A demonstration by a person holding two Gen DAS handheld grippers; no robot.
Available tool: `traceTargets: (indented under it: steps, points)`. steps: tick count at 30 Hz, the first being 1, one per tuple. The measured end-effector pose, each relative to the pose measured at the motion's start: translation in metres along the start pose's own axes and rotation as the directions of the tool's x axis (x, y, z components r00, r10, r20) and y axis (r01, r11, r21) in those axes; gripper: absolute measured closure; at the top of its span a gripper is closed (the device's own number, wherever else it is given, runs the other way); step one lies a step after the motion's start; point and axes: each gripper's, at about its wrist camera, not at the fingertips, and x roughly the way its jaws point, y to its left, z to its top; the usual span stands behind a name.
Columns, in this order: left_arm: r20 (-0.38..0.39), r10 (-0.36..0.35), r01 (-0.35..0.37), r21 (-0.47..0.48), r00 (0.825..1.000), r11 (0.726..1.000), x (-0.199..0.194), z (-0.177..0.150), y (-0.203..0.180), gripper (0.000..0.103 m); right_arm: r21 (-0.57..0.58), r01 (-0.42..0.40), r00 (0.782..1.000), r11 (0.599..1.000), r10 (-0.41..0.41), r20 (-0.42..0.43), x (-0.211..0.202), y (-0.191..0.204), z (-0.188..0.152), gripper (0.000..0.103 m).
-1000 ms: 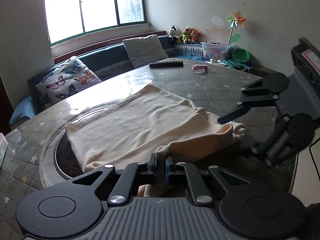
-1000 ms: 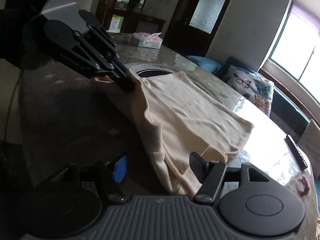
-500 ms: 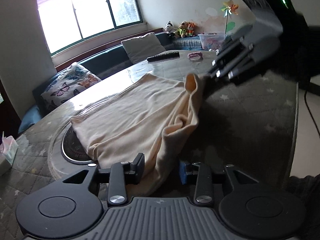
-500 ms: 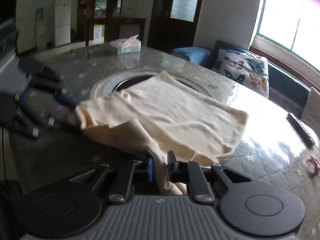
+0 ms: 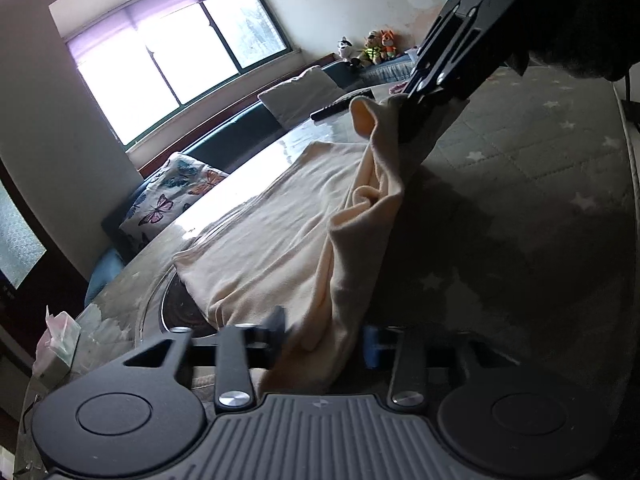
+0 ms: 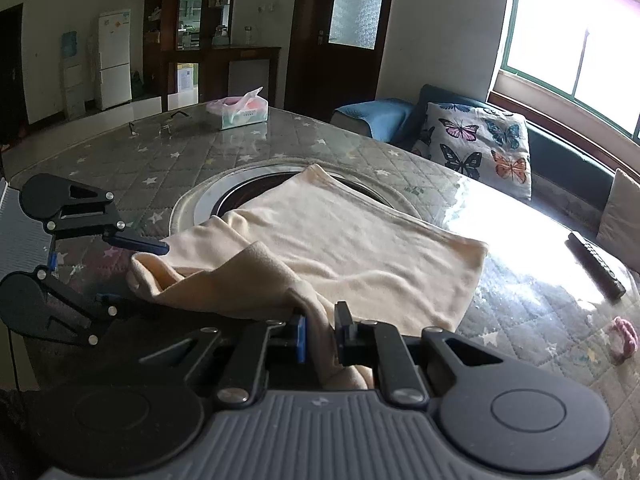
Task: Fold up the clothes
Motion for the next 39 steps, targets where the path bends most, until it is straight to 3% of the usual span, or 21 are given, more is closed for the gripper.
traceTargets:
  steps: [2, 10, 16, 20, 25, 30, 35, 39]
  points:
    - [-0.001, -0.006, 0.006, -0.005, 1.000, 1.000, -0.001, 0.000, 0.006, 0.091, -0.003, 0.002, 1.000, 1.000, -0.002, 0.001, 0.000, 0.002, -0.002, 0.091]
    - [0.043, -0.037, 0.038, -0.034, 0.998, 0.999, -0.038, 0.007, 0.023, 0.093, 0.016, -0.024, 0.999, 1.000, 0.023, 0.038, -0.022, 0.013, -0.014, 0.094]
    - [0.037, -0.117, 0.119, -0.037, 0.992, 0.992, -0.095, 0.015, 0.020, 0.093, 0.045, -0.092, 0.995, 0.995, 0.089, 0.051, -0.071, 0.034, -0.024, 0.094]
    - [0.038, -0.138, 0.140, -0.056, 0.990, 0.989, -0.108, 0.021, 0.025, 0.093, 0.041, -0.119, 0.992, 0.992, 0.117, 0.055, -0.102, 0.050, -0.029, 0.094]
    - [0.049, -0.116, 0.120, -0.112, 0.992, 0.986, -0.086, 0.034, 0.044, 0.093, 0.044, -0.110, 0.992, 0.993, 0.107, 0.062, -0.099, 0.041, -0.017, 0.095]
    - [0.025, -0.109, 0.112, -0.164, 0.994, 0.980, -0.033, 0.055, 0.070, 0.093, 0.102, -0.095, 0.995, 0.990, 0.091, 0.045, -0.066, 0.007, 0.005, 0.095]
    - [-0.048, -0.135, 0.121, -0.225, 0.990, 0.967, 0.037, 0.065, 0.091, 0.092, 0.167, -0.058, 0.998, 0.984, 0.057, 0.011, -0.022, -0.031, 0.022, 0.096]
    - [-0.111, -0.147, 0.106, -0.315, 0.983, 0.943, 0.083, 0.059, 0.103, 0.087, 0.260, -0.037, 0.999, 0.965, 0.045, -0.025, 0.020, -0.056, 0.022, 0.096]
